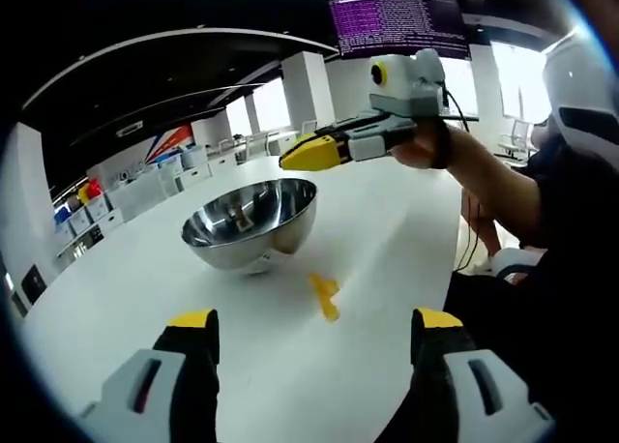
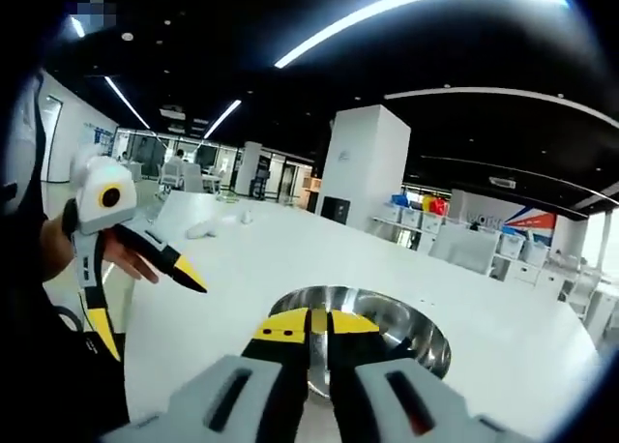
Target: Pick up the QQ candy scattered on the table and place it into the stainless steel bowl on the table
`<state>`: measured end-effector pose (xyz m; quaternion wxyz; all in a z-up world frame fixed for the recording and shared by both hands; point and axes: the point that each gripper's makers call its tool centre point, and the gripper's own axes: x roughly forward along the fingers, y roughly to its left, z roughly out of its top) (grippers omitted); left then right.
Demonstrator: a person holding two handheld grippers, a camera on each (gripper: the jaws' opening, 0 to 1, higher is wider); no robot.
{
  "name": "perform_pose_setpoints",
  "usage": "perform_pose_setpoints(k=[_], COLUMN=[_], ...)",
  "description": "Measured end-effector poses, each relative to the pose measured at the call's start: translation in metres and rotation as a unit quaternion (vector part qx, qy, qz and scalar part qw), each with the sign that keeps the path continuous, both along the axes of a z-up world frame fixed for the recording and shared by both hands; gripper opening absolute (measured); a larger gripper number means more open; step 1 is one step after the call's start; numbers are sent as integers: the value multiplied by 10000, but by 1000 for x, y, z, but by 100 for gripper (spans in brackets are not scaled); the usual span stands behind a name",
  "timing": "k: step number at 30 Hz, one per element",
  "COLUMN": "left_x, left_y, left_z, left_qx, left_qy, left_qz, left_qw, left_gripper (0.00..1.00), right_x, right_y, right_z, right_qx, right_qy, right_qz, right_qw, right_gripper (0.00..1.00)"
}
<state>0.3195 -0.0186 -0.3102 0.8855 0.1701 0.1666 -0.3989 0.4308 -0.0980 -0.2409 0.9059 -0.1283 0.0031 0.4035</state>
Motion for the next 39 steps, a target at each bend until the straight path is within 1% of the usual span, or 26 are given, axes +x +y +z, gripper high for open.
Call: perform_pose_setpoints(k=[2,5,10,14,21,26,28,29,30,31,32,33,34,36,39], left_x=[0,0,-1,0,0,-1,-1,-2,-2,-2,-3,-3,-2,-3,-3], left_y=[2,4,6,6,4,3,3,4,4,4,4,4,5,5,5], left_z=[0,0,0,0,1,1,1,1,0,0,0,1,1,1,1], left_qx=[-5,-4,-5,-3,-22,-30,-32,-24,-21,-23,-29,-35,-39,-37,-45], left_qy=[4,1,-1,-3,-11,-15,-10,-13,-17,-14,-11,-13,-11,-12,-20], left_qz=[32,47,63,69,46,41,49,48,49,53,55,61,76,77,81], left_qw=[10000,10000,10000,10000,10000,10000,10000,10000,10000,10000,10000,10000,10000,10000,10000], left_gripper=[81,81,81,81,81,81,81,81,81,81,81,81,81,81,81], right_x=[10,20,26,24,23,23,23,25,29,30,30,29,30,32,35], right_y=[-1,-1,1,0,-2,-2,-3,-4,-6,-6,-6,-8,-11,-19,-25], right_z=[-8,-21,-39,-38,-36,-38,-37,-34,-28,-20,-12,-6,-1,4,11], right_qx=[4,17,-115,-52,-45,-171,-195,-158,-60,142,300,436,557,744,991], right_qy=[105,269,391,438,390,321,230,128,-12,-181,-364,-490,-521,-465,-348], right_qz=[-90,-144,-157,-182,-205,-187,-212,-266,-309,-306,-279,-301,-374,-502,-517], right_qw=[9999,9995,9990,9989,9990,9992,9993,9994,9995,9993,9985,9974,9964,9949,9931], right_gripper=[5,5,5,5,6,6,8,13,25,35,42,44,42,38,37])
